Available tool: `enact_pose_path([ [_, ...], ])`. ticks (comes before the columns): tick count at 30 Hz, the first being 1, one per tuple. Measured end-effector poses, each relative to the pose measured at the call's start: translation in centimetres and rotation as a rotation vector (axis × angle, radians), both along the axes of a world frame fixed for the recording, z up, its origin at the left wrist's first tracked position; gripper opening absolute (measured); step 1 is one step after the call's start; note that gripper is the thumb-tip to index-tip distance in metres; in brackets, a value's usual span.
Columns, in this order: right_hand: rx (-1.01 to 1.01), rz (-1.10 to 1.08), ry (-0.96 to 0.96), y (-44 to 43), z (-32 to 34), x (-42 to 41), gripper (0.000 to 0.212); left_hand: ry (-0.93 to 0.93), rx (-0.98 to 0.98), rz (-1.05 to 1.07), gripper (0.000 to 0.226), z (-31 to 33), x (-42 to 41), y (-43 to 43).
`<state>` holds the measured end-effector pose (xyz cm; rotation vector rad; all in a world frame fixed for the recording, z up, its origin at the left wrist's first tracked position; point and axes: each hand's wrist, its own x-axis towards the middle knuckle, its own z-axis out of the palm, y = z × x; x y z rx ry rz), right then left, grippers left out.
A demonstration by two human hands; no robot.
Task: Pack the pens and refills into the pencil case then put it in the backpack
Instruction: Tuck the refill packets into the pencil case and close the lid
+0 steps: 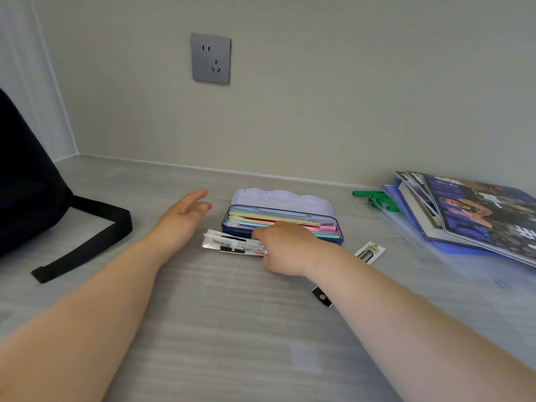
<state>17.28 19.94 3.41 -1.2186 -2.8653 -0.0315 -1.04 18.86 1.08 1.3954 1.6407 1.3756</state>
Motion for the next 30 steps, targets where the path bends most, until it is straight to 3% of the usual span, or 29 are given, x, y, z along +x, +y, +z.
enact_pose_path([
  [3,0.124,-0.053,-0.005,0.2,1.2,1.1,0.03,0.011,0.005,-0.013,0.036,-0.1,0.1,0.1],
  [7,0.512,-0.14,0.189,1.6,3.3,2.0,0.033,0.114,0.002,-0.039,0.036,-0.3,0.7,0.2],
  [9,0.565,-0.164,0.223,2.4,3.0,1.8,0.037,0.158,-0.019,-0.089,0.038,-0.4,1.4,0.2],
  [17,0.134,-0.26,0.18,5.0,-0.6,0.6,0.031,0.128,-0.016,-0.12,0.049,-0.8,1.8,0.8],
  [19,0.029,-0.238,0.2,5.3,-0.6,1.0,0.041,0.233,0.008,-0.126,0.049,-1.0,2.0,0.7],
  [22,0.033,-0.165,0.099,5.0,-0.6,1.4,0.046,0.476,0.05,-0.167,0.045,-1.1,2.4,0.6],
  [24,-0.013,-0.115,0.187,4.4,-0.4,1.6,0.04,0.615,0.042,-0.185,0.041,-1.2,2.6,0.5],
  [27,-0.041,-0.143,0.513,3.6,0.9,3.4,0.032,0.683,0.016,-0.167,0.039,-1.1,2.7,0.4],
  [30,-0.007,-0.166,0.479,2.6,2.2,7.6,0.026,0.726,0.033,-0.164,0.042,-0.9,2.8,0.2],
])
